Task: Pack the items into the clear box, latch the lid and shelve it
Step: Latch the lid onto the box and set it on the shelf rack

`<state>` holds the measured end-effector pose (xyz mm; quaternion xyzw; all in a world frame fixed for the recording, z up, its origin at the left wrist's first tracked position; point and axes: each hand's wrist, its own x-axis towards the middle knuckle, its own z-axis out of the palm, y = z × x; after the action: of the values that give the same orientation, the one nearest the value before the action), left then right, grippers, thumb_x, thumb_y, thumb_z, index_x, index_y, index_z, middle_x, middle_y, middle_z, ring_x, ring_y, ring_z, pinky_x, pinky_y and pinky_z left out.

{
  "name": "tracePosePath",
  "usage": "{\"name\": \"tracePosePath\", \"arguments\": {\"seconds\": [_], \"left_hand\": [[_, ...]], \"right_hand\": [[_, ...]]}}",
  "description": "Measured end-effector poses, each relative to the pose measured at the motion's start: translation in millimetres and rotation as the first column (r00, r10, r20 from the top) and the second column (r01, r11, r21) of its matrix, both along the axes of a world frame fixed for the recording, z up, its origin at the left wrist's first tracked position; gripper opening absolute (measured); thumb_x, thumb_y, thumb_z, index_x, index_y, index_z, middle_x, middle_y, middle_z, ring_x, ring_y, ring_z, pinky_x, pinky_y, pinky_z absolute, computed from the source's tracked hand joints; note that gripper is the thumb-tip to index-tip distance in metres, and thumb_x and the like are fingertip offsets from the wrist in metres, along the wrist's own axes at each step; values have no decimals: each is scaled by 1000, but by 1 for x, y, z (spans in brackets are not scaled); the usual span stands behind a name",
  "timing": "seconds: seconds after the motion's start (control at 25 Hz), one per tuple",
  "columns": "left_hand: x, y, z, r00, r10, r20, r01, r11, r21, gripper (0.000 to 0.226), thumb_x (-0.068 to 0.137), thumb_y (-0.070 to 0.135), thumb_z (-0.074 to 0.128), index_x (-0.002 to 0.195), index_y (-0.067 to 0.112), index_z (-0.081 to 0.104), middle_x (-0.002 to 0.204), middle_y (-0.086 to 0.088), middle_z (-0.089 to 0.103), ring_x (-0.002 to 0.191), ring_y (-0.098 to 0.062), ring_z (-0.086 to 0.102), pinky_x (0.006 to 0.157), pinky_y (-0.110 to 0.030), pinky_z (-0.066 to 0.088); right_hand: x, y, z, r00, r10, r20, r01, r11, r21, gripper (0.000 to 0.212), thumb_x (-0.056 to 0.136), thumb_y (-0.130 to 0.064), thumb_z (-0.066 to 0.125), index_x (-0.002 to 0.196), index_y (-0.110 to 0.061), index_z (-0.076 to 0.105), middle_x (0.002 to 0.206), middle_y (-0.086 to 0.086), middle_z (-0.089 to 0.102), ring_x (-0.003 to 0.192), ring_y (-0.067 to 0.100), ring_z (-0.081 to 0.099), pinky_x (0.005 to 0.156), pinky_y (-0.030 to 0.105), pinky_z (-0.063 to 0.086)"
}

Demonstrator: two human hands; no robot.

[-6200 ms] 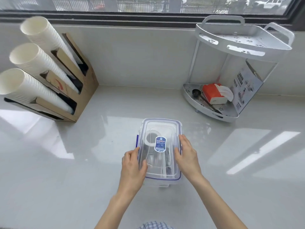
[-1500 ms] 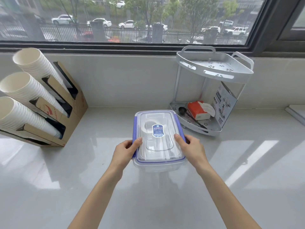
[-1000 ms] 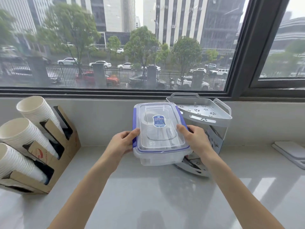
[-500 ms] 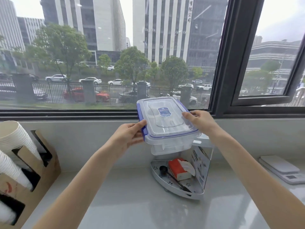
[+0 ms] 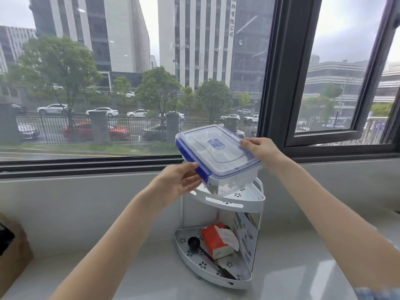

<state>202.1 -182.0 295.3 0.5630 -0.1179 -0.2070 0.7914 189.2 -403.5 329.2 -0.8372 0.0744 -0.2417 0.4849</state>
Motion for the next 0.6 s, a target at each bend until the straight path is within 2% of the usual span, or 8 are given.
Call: {"name": "tracePosePath", "arguments": {"seconds": [0.12,0.24,0.28,0.36,0.44,0.48,0.56,0.6], "left_hand": [[12,-13,-5,989,-61,-133,48,994,-96,6,83,12,54,81,7,56,80,-9,63,73,-20,64,61,-27,58],[22,-25,-12,977,-122,-175,105,989,-105,13,81,15,53,88,4,56,88,-11,62,79,-22,65,69,-30,58],[26,-28,-15,974,-142,-175,124,986,-107,15,82,15,53,91,4,55,89,-12,63,78,-22,66,71,-30,57],[32,-35,-21,969,-167,-182,148,983,-111,17,82,16,51,93,3,55,89,-12,63,77,-22,67,73,-31,57],[37,-37,-27,967,-170,-188,150,982,-114,19,82,16,51,95,3,55,93,-13,64,78,-22,67,73,-30,57],[40,-36,-30,968,-170,-184,149,982,-118,21,82,16,52,98,3,55,96,-13,64,80,-22,67,73,-30,57],[43,-33,-36,968,-172,-185,149,980,-128,26,82,17,52,104,4,55,102,-13,64,84,-23,67,74,-31,57],[44,-31,-38,968,-171,-182,149,981,-127,28,82,17,52,106,4,54,104,-13,63,86,-23,67,74,-31,57]], "right_hand": [[18,-17,-2,999,-14,31,13,999,46,33,86,-27,62,113,-8,65,119,8,65,100,11,53,80,15,37],[33,-34,-7,1000,-24,20,23,998,61,34,84,-28,65,112,-10,66,114,6,65,100,11,53,85,19,36],[38,-39,-9,1000,-15,12,14,997,74,33,83,-27,65,111,-9,66,110,5,65,98,10,52,81,15,38],[47,-48,-15,1000,6,-3,-6,997,79,33,83,-25,65,111,-7,65,102,3,63,95,9,52,61,-3,40],[55,-50,-20,1000,23,-15,-22,997,74,33,84,-24,65,112,-6,65,99,1,61,95,9,52,54,-6,39],[59,-51,-21,999,34,-15,-33,997,73,33,84,-24,64,112,-7,65,100,0,61,96,9,52,62,-4,40],[65,-51,-28,998,53,-29,-51,996,73,34,84,-26,64,113,-8,64,102,-2,60,100,8,51,83,13,37],[67,-51,-32,997,62,-44,-59,996,73,35,85,-27,64,114,-8,64,102,-3,60,101,8,50,88,18,35]]}}
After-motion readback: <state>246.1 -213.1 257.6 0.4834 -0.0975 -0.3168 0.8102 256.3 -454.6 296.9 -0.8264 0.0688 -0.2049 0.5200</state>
